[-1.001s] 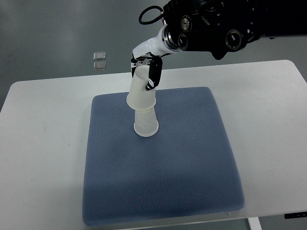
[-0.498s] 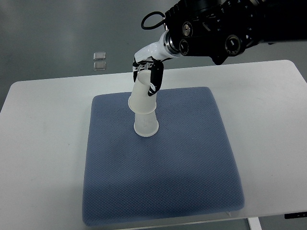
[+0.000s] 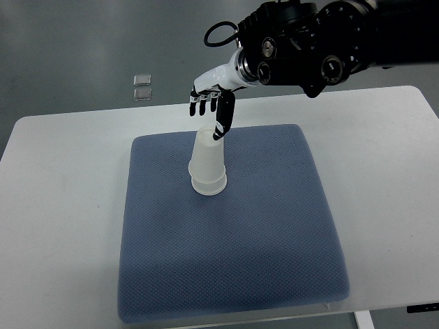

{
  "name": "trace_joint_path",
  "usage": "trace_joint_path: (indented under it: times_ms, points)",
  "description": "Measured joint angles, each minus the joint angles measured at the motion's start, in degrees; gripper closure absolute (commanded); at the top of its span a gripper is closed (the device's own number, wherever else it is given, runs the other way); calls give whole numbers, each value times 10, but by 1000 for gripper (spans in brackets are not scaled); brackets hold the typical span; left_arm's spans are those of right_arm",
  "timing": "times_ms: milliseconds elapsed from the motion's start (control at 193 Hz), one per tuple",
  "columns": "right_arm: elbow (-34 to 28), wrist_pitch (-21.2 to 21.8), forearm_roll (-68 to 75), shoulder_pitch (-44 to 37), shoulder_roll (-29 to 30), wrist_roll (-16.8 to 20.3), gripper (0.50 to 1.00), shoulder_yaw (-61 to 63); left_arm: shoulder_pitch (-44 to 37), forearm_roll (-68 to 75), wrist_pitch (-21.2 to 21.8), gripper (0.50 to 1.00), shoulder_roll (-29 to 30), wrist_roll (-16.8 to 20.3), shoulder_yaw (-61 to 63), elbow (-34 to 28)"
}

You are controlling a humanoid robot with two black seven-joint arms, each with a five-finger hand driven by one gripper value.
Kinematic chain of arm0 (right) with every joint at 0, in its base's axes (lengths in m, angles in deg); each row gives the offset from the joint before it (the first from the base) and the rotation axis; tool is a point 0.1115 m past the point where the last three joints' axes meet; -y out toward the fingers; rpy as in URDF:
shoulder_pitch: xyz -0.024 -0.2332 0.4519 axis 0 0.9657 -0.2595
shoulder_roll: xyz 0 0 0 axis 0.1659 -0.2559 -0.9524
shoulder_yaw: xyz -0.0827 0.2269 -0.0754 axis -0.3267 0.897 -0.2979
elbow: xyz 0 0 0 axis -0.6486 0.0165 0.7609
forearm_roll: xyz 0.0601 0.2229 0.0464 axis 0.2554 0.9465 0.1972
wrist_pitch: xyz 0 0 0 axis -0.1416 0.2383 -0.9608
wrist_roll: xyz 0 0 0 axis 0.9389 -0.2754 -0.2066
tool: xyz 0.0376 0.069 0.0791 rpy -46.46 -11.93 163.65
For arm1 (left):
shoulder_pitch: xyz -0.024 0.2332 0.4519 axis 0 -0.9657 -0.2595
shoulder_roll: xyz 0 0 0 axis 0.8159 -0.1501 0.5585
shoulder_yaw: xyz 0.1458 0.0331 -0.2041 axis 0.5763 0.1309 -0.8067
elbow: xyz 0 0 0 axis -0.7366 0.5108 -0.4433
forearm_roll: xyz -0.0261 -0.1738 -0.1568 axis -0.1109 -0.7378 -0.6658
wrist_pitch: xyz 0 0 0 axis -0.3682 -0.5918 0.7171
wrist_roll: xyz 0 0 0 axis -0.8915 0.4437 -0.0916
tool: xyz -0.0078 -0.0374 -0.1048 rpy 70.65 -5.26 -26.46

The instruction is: Stack paper cups

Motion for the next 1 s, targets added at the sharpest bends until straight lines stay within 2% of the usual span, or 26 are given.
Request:
trace_joint_path:
  times_ms: [353,436,513,648,804,1001]
  points:
    - [0,-4,10,-4,0,-1,671,5,0,0,0,500,0,0,0,0]
    - [4,-27,41,-4,0,-2,668,14,0,0,0,500,0,0,0,0]
    - [15,-68,85,9,0,-4,668,36,0,0,0,500,0,0,-1,0]
    - [36,-143,135,74,-5,-15,668,112,0,0,0,500,0,0,-1,0]
    - [64,-213,170,184,-52,-33,668,260,0,0,0,500,0,0,-1,0]
    - [107,-233,204,322,-98,-72,666,447,0,0,0,500,0,0,0,0]
